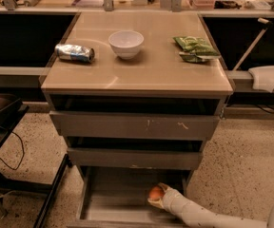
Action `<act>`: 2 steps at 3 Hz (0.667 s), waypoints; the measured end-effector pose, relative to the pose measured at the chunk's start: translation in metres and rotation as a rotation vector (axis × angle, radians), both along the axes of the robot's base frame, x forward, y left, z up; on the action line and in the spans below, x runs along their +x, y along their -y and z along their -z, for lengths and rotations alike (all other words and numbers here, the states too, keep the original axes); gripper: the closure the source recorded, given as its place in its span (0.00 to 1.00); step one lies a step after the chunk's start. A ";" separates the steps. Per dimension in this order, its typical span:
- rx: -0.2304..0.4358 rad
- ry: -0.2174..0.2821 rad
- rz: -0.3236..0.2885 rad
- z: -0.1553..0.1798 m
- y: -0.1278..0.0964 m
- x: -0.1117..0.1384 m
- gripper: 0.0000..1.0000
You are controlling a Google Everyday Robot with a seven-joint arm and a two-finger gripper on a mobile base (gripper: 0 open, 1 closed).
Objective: Place orange into bottom drawer
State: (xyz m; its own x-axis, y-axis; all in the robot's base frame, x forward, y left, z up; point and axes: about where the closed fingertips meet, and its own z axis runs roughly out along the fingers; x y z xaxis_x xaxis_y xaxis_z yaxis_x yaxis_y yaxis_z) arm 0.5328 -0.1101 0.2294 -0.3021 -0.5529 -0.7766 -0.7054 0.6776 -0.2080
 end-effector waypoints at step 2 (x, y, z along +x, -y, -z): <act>0.020 -0.040 -0.049 0.037 -0.022 0.010 1.00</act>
Offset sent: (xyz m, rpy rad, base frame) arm 0.0069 0.0203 -0.0270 0.0172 0.0273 0.0422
